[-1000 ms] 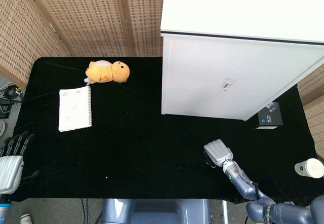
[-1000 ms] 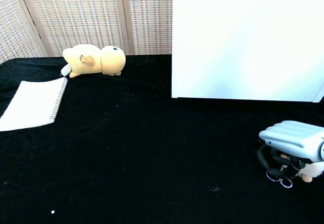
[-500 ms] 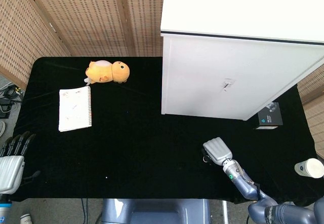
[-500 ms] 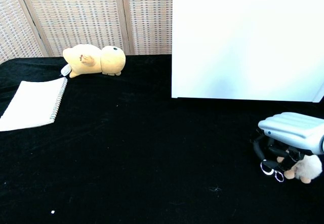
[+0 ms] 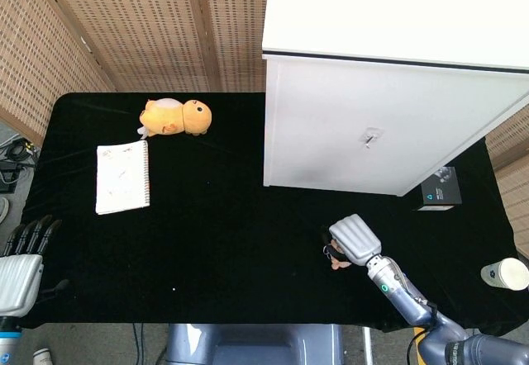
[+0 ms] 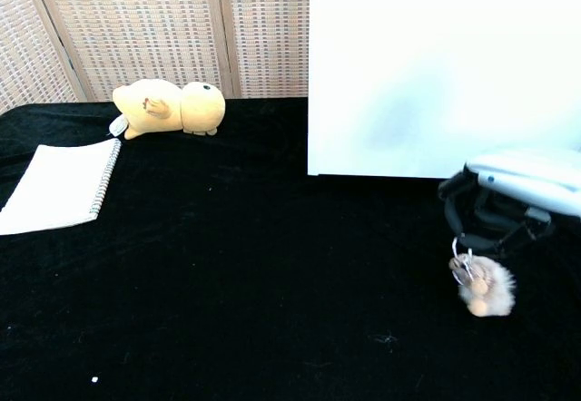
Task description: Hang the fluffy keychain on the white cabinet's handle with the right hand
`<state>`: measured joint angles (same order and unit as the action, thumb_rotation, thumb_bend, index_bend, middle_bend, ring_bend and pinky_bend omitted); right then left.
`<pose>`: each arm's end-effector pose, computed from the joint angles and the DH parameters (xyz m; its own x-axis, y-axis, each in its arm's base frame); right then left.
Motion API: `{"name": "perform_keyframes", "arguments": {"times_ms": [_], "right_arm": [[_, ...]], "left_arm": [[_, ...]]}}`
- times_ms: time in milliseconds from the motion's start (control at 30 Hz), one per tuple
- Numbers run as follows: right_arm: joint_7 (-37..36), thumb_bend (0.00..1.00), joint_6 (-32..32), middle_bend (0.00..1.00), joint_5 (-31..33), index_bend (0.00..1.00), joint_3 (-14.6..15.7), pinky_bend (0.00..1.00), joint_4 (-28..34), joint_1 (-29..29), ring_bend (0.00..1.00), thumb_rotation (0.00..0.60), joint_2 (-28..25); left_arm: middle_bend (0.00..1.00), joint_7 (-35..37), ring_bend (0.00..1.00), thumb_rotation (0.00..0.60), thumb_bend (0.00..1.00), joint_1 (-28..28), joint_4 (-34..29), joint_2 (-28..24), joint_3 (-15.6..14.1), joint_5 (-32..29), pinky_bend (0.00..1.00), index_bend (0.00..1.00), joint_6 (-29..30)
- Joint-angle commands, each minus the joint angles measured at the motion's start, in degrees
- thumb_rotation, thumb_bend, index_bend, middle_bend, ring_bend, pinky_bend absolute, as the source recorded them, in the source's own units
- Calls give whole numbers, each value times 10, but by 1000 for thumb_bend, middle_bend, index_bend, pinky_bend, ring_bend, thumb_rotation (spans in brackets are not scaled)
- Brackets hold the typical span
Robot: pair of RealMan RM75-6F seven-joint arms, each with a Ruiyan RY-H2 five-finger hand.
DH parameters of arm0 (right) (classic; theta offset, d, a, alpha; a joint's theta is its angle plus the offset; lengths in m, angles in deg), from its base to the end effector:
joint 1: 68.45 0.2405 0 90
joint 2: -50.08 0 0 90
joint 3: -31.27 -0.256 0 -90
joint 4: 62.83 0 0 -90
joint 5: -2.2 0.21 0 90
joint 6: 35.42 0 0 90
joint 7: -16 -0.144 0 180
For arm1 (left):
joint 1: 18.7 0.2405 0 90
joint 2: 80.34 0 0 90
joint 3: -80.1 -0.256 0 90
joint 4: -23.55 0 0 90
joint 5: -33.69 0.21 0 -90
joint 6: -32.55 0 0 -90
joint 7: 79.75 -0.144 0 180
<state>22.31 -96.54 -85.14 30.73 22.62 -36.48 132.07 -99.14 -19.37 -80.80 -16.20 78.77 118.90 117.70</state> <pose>-0.2033 -0.2784 0.0058 0.4858 -0.2585 0.8350 -0.8036 -0.5078 0.3104 -0.2862 0.1412 0.1339 0.5055 0.1243 0.8538 0.8574 0.0387 -0.5132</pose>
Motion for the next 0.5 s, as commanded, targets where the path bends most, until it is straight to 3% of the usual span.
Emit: {"name": "perform_keyframes", "arguments": {"times_ms": [33,500], "right_arm": [[-12,598,-37,942,-29,710,-8,1000,23,-4,918,600,-28],[14,598,-111,942,-61,717,-64,1000,111,-5,918,600,-165]], "left_arm": [[0,1,0,600,0,0,-1,0,-1,2,0,0,1],[0,3,0,600,0,1,1,0,-3,3,0,0,1]]}}
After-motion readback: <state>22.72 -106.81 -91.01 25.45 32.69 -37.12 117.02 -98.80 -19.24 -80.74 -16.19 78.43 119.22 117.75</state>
